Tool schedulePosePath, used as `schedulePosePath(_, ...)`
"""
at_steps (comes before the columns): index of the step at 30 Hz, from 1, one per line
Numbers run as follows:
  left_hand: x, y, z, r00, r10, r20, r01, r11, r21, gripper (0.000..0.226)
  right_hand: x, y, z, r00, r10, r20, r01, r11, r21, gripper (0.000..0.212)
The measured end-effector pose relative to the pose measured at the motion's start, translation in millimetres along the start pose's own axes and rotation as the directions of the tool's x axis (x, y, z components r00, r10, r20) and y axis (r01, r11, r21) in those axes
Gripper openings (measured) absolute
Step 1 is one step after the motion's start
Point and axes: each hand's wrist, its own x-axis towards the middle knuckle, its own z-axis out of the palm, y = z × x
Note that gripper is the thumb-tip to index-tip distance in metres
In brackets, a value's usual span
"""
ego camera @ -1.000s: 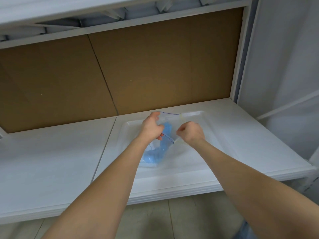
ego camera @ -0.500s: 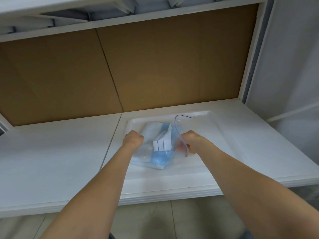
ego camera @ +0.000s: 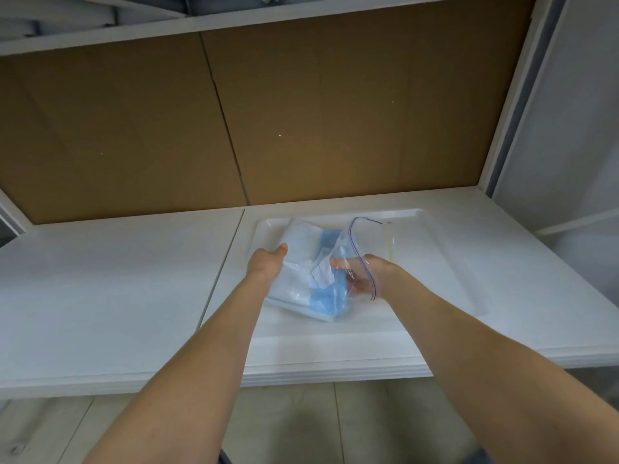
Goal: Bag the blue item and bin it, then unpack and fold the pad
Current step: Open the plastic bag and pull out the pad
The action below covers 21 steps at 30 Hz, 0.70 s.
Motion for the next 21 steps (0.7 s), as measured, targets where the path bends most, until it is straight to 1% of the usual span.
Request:
schedulePosePath(3, 0.8, 2.3, -0.5, 1.000, 0.026, 0.013, -0.024, 0.993, -0.116, 0.050, -2.9, 0.0, 3.4, 0.998, 0.056, 0.031, -0.058, 0.996, 0.062, 0.016)
schedulePosePath(4, 0.2, 3.6, -0.5, 0.999, 0.045, 0.017, -0.042, 0.988, -0.145, 0.045, -2.5, -0.9, 4.3, 0.998, 0.063, 0.029, -0.064, 0.996, 0.060, 0.011)
schedulePosePath(6, 0.0, 5.7, -0.8, 0.996, 0.089, -0.005, -0.089, 0.982, -0.167, 0.040, -1.9, -3.8, 6.3, 0.998, 0.060, -0.008, -0.060, 0.997, 0.056, 0.011)
schedulePosePath(9, 0.5, 7.9, -1.0, 0.991, 0.124, -0.048, -0.130, 0.983, -0.134, 0.042, -4.3, -10.6, 6.3, 0.999, 0.010, -0.035, -0.008, 0.999, 0.054, 0.007)
schedulePosePath(12, 0.5, 8.5, -1.5, 0.988, 0.130, -0.089, -0.137, 0.987, -0.080, 0.046, -6.3, -15.7, 2.0, 0.997, -0.005, -0.081, 0.005, 1.000, 0.007, 0.006)
schedulePosePath(15, 2.3, 8.3, -2.6, 0.979, 0.158, -0.130, -0.166, 0.985, -0.054, 0.040, -6.9, -17.9, -8.2, 0.994, -0.032, -0.102, 0.029, 0.999, -0.023, 0.018)
schedulePosePath(16, 1.9, 8.5, -3.5, 0.976, 0.165, -0.141, -0.173, 0.984, -0.046, 0.037, -9.6, -18.8, -11.7, 0.994, -0.036, -0.107, 0.031, 0.999, -0.043, 0.020)
schedulePosePath(17, 0.8, 8.9, -4.2, 0.975, 0.168, -0.148, -0.176, 0.984, -0.039, 0.035, -13.8, -20.0, -14.1, 0.993, -0.048, -0.110, 0.043, 0.998, -0.047, 0.015)
schedulePosePath(18, -0.4, 9.4, -5.3, 0.973, 0.169, -0.155, -0.176, 0.984, -0.031, 0.035, -16.7, -20.3, -17.0, 0.992, -0.057, -0.110, 0.054, 0.998, -0.031, 0.009)
schedulePosePath(21, -2.1, 9.2, -9.3, 0.972, 0.165, -0.170, -0.166, 0.986, 0.007, 0.036, -25.1, -22.6, -22.8, 0.988, -0.076, -0.132, 0.077, 0.997, 0.005, 0.015)
